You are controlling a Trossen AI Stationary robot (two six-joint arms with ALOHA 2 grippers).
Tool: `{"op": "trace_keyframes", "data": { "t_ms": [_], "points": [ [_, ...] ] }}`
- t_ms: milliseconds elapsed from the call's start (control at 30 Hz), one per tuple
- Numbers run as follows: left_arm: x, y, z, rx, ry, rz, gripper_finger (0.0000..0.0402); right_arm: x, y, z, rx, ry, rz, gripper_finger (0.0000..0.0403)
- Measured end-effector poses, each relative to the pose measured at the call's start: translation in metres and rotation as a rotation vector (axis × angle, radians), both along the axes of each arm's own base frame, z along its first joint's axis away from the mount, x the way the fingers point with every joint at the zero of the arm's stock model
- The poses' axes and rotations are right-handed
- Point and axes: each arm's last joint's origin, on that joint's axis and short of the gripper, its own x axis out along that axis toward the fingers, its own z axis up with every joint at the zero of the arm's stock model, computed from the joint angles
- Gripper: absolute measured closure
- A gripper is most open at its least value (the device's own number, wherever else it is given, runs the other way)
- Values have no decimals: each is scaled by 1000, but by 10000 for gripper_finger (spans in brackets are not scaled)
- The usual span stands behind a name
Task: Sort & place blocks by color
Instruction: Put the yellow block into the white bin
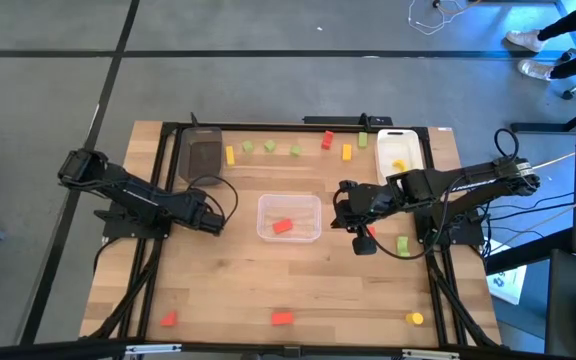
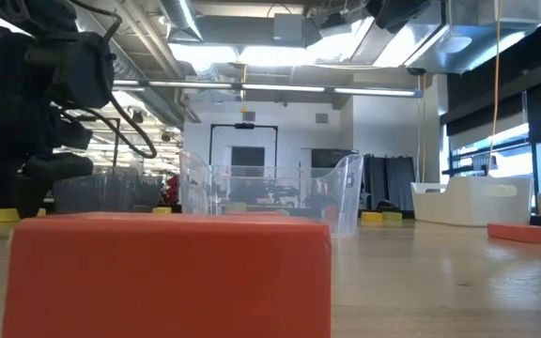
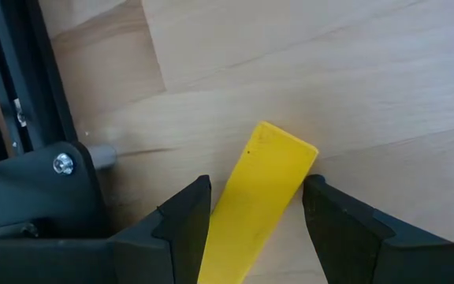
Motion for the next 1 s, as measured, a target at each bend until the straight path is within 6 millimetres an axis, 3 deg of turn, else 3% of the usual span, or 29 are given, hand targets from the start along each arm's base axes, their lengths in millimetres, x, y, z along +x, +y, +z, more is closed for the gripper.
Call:
{"op": "trace_keyframes", "data": {
  "t_ms": [500, 833, 1000],
  "points": [
    [12, -4, 4, -66, -77, -17, 213, 0, 0, 0, 0, 0, 0, 376],
    [18, -6, 6, -81, -115, -79, 301, 0, 0, 0, 0, 0, 0, 376],
    [19, -6, 6, -73, -123, -84, 307, 0, 0, 0, 0, 0, -1, 376]
  ]
}}
